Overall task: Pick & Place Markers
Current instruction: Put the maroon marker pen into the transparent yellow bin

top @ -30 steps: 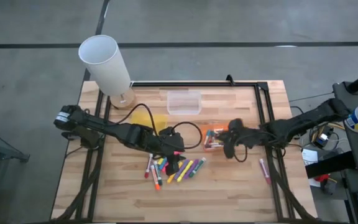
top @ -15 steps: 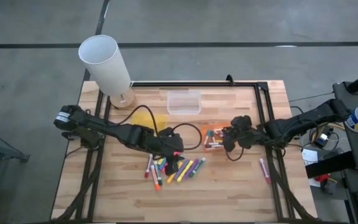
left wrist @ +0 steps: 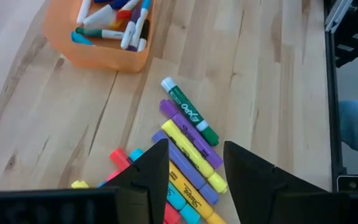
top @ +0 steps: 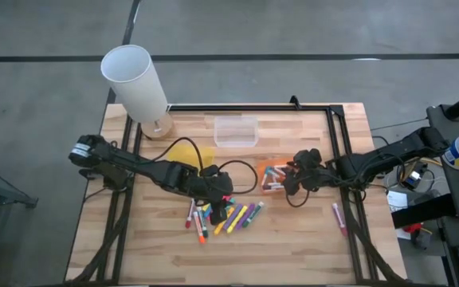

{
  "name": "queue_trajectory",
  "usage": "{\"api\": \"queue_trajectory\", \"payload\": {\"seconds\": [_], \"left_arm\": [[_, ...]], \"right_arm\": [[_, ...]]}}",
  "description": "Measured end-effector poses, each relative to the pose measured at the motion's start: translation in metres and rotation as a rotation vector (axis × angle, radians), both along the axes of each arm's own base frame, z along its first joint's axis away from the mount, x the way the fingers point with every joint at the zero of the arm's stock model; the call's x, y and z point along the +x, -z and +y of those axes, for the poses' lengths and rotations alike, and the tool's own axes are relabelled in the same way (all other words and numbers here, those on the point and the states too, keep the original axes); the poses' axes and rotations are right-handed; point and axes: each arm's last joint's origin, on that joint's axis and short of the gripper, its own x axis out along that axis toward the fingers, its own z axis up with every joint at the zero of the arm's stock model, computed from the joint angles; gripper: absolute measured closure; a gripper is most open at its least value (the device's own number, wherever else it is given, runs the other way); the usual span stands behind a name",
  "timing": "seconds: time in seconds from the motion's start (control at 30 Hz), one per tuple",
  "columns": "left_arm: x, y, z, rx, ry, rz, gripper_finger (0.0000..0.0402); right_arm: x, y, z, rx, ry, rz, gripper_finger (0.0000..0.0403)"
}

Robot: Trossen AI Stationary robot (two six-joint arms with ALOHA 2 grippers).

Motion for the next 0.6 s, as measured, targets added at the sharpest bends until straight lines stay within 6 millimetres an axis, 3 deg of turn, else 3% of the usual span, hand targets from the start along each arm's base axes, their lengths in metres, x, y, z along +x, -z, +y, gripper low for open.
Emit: {"api": "queue_trajectory", "payload": {"seconds": [0.23, 0.6], "left_arm": [[-0.004, 0.003, -0.001, 0.007, -0.001, 0.045, 0.0257], [-0.017, 0.012, -0.019, 0.006, 0.017, 0.146, 0.0257]], "right_arm": [[-0.002, -0.005, 0.001, 0.046, -0.052, -0.026, 0.0212], [0.000, -0.014, 0.019, 0.023, -0.250, -0.079, 0.0231]]}}
